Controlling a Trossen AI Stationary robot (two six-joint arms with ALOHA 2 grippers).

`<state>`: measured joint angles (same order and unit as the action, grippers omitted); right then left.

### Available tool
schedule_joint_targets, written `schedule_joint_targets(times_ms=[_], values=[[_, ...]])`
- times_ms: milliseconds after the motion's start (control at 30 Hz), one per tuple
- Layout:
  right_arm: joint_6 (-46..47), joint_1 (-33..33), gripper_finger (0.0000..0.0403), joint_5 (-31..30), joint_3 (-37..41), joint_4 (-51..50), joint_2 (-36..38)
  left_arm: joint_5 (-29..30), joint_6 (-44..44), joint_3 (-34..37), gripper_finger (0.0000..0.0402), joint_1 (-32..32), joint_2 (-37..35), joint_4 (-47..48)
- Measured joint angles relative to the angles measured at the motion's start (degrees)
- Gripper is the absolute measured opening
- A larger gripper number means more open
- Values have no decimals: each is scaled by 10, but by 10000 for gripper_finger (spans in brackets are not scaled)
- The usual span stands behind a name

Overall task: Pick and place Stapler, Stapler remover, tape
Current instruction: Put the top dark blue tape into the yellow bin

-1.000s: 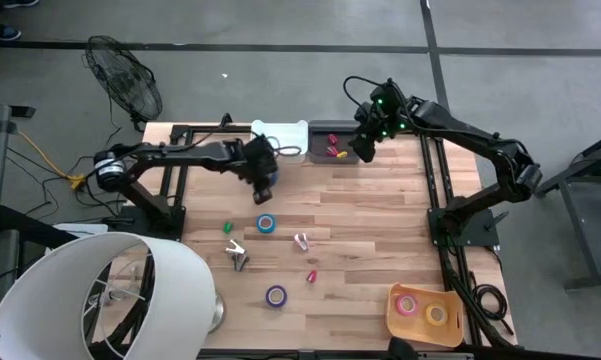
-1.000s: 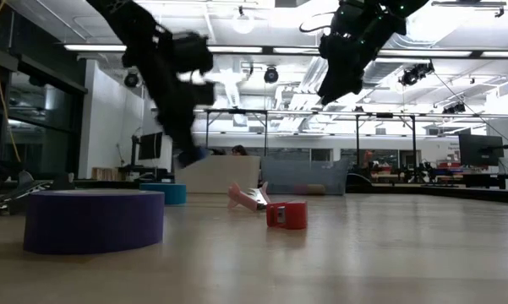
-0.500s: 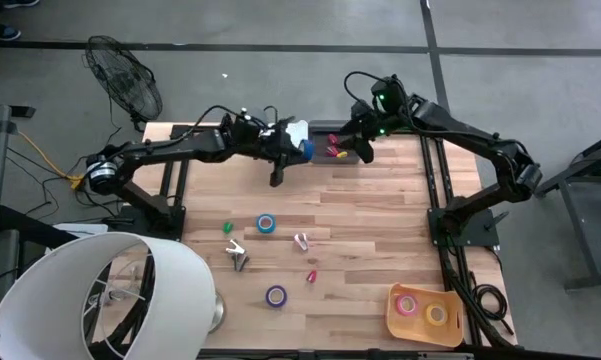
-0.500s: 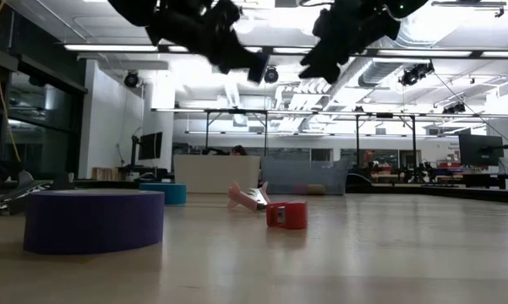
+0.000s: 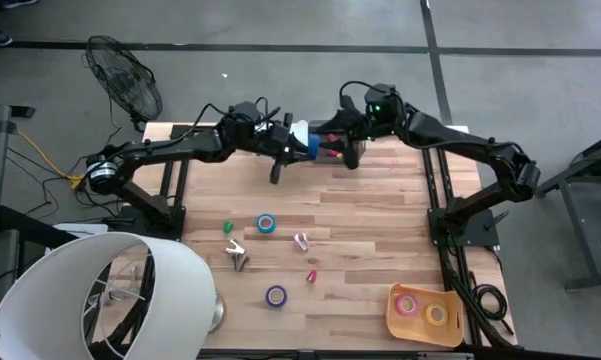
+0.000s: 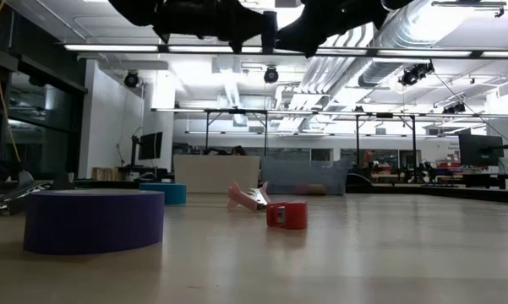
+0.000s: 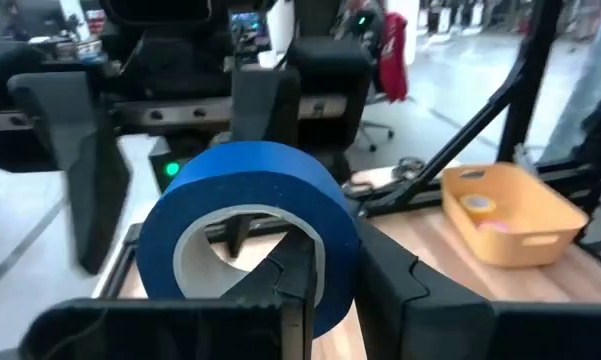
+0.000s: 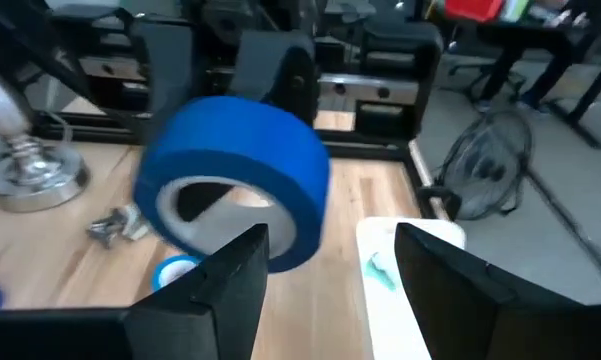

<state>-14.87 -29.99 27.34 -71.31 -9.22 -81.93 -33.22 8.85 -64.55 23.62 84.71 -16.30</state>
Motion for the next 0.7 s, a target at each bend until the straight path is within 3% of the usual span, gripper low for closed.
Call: schedule_joint_targets(times_ms=[400,700], values=[[-4,25,199,-9,0,49,0,-9,-17,0,42,0,0,-16],[-2,27,116,-21,0,43,0,-9,-18,0,42,0,0,-16]])
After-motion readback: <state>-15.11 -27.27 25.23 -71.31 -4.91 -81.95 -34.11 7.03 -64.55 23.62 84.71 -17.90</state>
